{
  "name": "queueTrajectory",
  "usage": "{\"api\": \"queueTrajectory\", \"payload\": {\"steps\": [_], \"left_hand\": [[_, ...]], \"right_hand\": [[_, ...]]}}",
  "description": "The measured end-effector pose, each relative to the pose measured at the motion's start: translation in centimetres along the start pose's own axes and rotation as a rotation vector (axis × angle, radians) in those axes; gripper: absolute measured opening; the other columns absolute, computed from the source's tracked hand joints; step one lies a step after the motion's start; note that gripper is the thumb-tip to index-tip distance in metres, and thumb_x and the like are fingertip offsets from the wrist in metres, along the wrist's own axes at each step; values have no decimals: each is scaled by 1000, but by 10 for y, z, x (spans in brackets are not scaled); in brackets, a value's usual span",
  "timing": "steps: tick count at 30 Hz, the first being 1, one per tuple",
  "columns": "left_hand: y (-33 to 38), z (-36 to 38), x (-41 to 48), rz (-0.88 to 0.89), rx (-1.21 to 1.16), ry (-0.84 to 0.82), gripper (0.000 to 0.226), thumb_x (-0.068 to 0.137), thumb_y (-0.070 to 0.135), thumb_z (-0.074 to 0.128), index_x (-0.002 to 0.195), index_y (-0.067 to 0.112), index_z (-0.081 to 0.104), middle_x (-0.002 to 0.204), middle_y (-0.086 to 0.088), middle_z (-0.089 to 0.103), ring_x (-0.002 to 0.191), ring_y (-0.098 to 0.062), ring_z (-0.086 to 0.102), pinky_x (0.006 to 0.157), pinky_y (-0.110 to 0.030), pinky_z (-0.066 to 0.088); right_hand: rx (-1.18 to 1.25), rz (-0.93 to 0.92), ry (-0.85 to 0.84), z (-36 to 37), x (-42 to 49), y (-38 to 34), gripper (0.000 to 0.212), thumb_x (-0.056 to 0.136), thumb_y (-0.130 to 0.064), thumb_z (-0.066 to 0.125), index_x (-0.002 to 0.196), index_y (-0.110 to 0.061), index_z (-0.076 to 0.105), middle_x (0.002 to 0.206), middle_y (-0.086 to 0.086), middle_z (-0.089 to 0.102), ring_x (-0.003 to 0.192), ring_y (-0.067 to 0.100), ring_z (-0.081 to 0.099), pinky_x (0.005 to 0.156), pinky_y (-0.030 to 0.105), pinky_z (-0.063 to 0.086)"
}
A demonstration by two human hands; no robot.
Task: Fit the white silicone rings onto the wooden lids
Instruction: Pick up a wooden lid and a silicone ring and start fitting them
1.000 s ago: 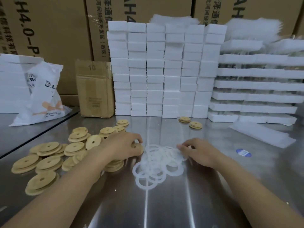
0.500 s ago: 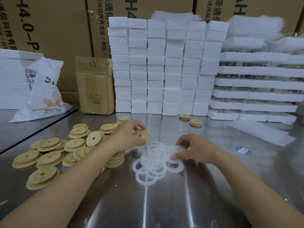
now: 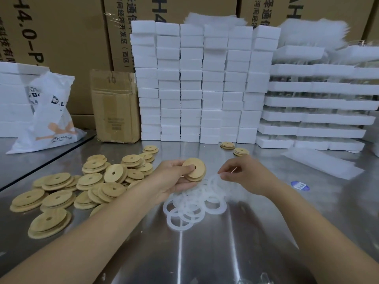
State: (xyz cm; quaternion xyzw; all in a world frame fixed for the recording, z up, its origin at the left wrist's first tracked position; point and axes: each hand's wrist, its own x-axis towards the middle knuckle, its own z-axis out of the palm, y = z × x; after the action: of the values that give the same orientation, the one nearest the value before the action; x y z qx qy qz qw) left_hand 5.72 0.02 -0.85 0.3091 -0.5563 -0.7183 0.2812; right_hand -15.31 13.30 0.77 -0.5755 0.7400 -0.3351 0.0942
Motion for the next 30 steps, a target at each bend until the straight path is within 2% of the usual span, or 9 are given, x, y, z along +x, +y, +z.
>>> {"api": "queueTrajectory", "payload": {"steps": [2, 4, 8, 10, 13, 15, 17, 23, 30], "left_hand": [[-2, 4, 0, -17, -47, 28, 21, 106, 10, 66, 126, 3, 66, 112, -23, 80, 99, -35, 81, 82, -41, 68], [-5, 6, 1, -24, -85, 58, 18, 109, 13, 61, 124, 3, 64, 114, -25, 78, 97, -37, 81, 79, -43, 69], [-10, 10, 1, -45, -83, 70, 16, 110, 14, 58, 121, 4, 62, 110, -25, 79, 94, -38, 82, 76, -42, 69], [-12, 11, 1, -46, -66, 72, 20, 111, 15, 56, 126, 3, 61, 115, -25, 77, 94, -37, 82, 76, -42, 69], [-12, 10, 2, -39, -58, 68, 26, 110, 14, 56, 131, -1, 62, 118, -26, 76, 98, -36, 81, 81, -43, 69], [-11, 9, 2, -43, -54, 55, 30, 110, 16, 57, 132, -2, 62, 119, -26, 76, 100, -36, 81, 87, -45, 67], [-10, 9, 0, -47, -64, 43, 32, 109, 22, 58, 132, -1, 62, 118, -25, 77, 102, -37, 80, 89, -46, 67], [1, 12, -6, -25, -135, 0, 38, 109, 41, 56, 128, 8, 65, 111, -21, 81, 103, -36, 80, 90, -47, 65], [7, 14, -13, 66, -14, -189, 41, 105, 41, 63, 130, 9, 71, 121, -20, 79, 113, -35, 77, 99, -46, 61]], "right_hand": [[93, -19, -27, -4, -2, -7, 6, 94, -24, 79, 95, -28, 84, 82, -21, 77, 74, 1, 66, 66, 9, 47], [119, -40, -29, -5, -4, -12, 9, 95, -25, 78, 99, -30, 84, 89, -20, 78, 83, 3, 69, 73, 11, 50], [-49, -54, 71, 0, -6, -17, 9, 94, -18, 78, 97, -26, 80, 88, -12, 73, 83, 7, 68, 81, 30, 57], [8, -76, 39, -1, -5, -18, 9, 92, -17, 80, 89, -25, 80, 85, -9, 76, 81, 7, 69, 80, 25, 56], [365, -84, -80, -5, -6, -21, 3, 89, -24, 85, 90, -25, 82, 89, -10, 78, 80, 5, 68, 74, 15, 52], [488, -90, 15, -6, -4, -21, 4, 87, -25, 86, 89, -26, 82, 86, -11, 75, 73, 0, 64, 66, 8, 48], [511, -75, 122, -6, -2, -18, 4, 86, -23, 87, 85, -23, 83, 80, -8, 74, 64, 2, 61, 60, 8, 46], [491, -69, 36, 3, -4, -18, 4, 89, -22, 84, 86, -22, 83, 75, -10, 75, 61, 0, 61, 56, 7, 44], [512, -111, 62, 10, -4, -26, 5, 90, -20, 84, 91, -15, 81, 79, -5, 78, 61, 3, 61, 58, 8, 45]]}}
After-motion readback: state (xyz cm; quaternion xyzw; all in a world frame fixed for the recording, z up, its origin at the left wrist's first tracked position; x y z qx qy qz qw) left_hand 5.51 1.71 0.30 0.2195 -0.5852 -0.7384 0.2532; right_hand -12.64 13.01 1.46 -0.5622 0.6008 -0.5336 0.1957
